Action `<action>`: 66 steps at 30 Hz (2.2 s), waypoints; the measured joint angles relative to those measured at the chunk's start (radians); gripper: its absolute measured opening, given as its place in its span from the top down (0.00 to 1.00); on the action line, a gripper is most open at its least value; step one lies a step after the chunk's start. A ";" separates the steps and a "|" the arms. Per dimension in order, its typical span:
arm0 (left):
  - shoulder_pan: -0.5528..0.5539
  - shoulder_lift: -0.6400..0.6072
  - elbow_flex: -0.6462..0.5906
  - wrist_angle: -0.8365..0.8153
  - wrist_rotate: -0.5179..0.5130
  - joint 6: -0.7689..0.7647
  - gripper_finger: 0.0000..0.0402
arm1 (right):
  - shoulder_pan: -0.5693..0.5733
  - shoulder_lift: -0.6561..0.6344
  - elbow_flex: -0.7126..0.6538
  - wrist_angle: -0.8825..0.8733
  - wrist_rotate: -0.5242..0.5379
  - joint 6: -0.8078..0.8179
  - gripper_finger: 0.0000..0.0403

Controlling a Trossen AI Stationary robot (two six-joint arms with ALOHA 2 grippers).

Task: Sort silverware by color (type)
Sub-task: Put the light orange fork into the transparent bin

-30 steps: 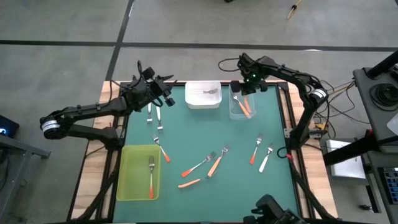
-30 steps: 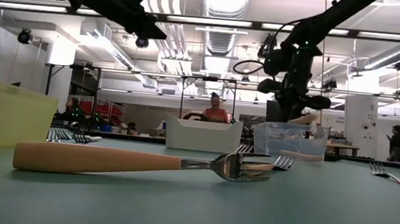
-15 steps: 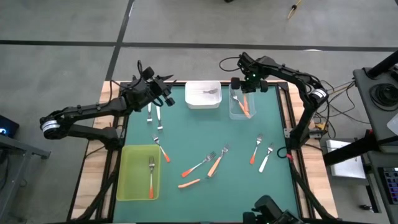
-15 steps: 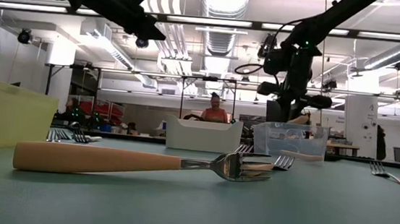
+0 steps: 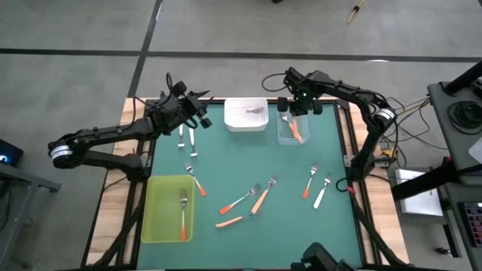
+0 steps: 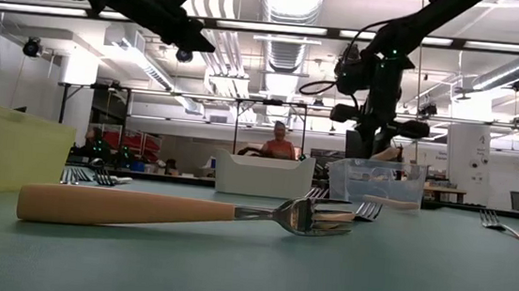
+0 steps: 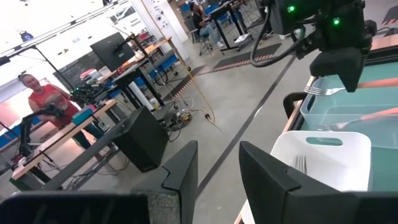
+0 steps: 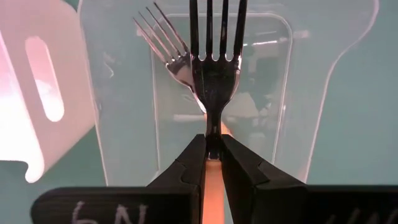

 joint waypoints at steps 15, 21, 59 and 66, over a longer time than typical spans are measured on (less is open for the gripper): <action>0.000 0.000 0.000 0.007 0.000 0.006 0.75 | 0.006 0.030 -0.011 0.023 0.010 0.004 0.93; 0.000 0.000 0.000 0.007 0.000 0.007 0.75 | 0.006 0.030 -0.011 0.025 0.012 0.004 0.93; 0.000 0.000 0.000 0.007 0.000 0.007 0.75 | 0.006 0.029 -0.012 0.029 0.064 -0.023 0.93; 0.000 0.000 0.000 0.006 0.000 0.006 0.75 | 0.003 0.029 -0.009 0.013 0.047 -0.039 0.93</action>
